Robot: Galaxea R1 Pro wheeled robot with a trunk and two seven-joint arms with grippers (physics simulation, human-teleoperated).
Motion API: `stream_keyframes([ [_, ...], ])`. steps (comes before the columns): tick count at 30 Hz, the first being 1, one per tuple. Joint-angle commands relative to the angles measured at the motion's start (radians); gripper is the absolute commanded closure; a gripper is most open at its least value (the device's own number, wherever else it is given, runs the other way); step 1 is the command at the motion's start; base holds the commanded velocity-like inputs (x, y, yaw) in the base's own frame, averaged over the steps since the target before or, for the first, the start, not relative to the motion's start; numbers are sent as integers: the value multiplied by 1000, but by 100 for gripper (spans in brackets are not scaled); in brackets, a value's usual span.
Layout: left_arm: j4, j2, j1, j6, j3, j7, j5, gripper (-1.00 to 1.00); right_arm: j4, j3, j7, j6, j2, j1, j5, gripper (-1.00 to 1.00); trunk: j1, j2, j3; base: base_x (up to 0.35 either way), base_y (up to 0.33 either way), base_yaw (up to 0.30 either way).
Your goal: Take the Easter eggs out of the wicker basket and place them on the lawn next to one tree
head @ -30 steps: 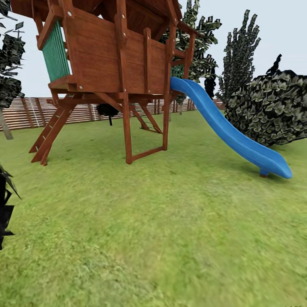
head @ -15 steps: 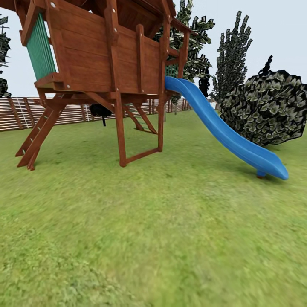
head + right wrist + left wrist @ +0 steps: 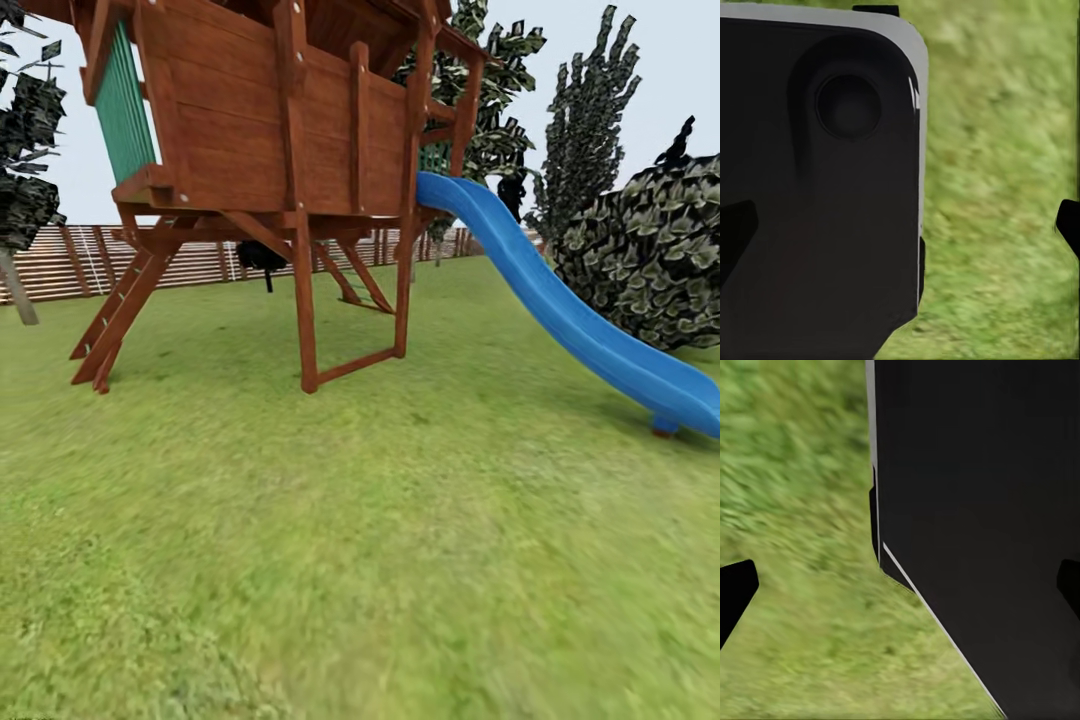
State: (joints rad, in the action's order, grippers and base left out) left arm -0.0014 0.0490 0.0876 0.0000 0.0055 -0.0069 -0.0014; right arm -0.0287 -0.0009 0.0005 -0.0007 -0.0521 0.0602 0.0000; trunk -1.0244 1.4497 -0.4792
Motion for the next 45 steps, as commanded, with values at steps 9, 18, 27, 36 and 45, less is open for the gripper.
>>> stream_keyframes([
  [9,0,0,0,0,1,-1,0,-100,-2,0,-1,-1,-2,1,0,-100,-1,0,-5,330,0,283],
  [18,0,0,0,0,1,-1,0,-100,-1,2,0,-2,-2,1,2,-100,-1,0,-8,330,0,274],
  [27,0,0,0,0,1,-1,0,-100,-2,0,0,-1,-1,1,-1,-100,-1,0,-8,330,0,202],
  [36,0,0,0,0,1,-1,0,-100,-1,0,-1,-1,-1,1,-1,-100,-1,0,-8,330,0,297],
  [45,0,0,0,1,1,-1,0,-100,-1,4,1,-1,-2,1,7,-100,-1,0,-8,330,-14,186],
])
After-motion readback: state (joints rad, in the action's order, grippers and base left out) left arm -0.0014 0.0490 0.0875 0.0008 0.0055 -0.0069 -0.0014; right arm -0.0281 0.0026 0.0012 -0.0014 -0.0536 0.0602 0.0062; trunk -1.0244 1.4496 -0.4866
